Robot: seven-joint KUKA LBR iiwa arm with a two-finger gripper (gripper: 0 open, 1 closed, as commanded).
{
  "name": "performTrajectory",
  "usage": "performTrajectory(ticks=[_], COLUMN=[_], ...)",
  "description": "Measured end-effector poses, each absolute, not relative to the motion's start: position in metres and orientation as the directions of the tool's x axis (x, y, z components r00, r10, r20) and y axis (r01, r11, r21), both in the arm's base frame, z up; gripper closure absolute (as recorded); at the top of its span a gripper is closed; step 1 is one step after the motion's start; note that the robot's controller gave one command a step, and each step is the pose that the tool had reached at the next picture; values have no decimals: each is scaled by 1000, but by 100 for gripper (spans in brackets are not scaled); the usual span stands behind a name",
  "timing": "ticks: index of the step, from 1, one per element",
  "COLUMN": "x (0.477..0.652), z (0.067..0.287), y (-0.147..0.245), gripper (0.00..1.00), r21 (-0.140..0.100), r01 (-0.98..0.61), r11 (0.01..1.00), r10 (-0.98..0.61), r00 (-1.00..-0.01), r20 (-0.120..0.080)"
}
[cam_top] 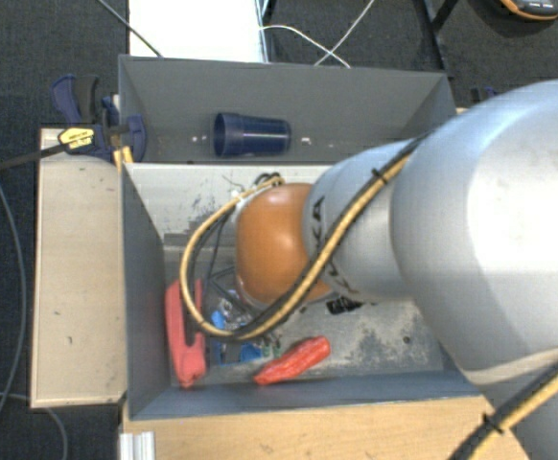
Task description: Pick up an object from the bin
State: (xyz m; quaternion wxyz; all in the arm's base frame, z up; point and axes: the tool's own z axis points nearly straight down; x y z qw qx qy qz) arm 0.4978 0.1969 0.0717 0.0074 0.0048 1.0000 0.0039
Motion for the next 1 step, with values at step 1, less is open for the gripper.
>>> performTrajectory(ticks=[1], x=[498], z=[78], y=[197], gripper=[100], r21=[8], r01=[12], r11=[1000], r10=[13], r00=[-1000], r20=[-15])
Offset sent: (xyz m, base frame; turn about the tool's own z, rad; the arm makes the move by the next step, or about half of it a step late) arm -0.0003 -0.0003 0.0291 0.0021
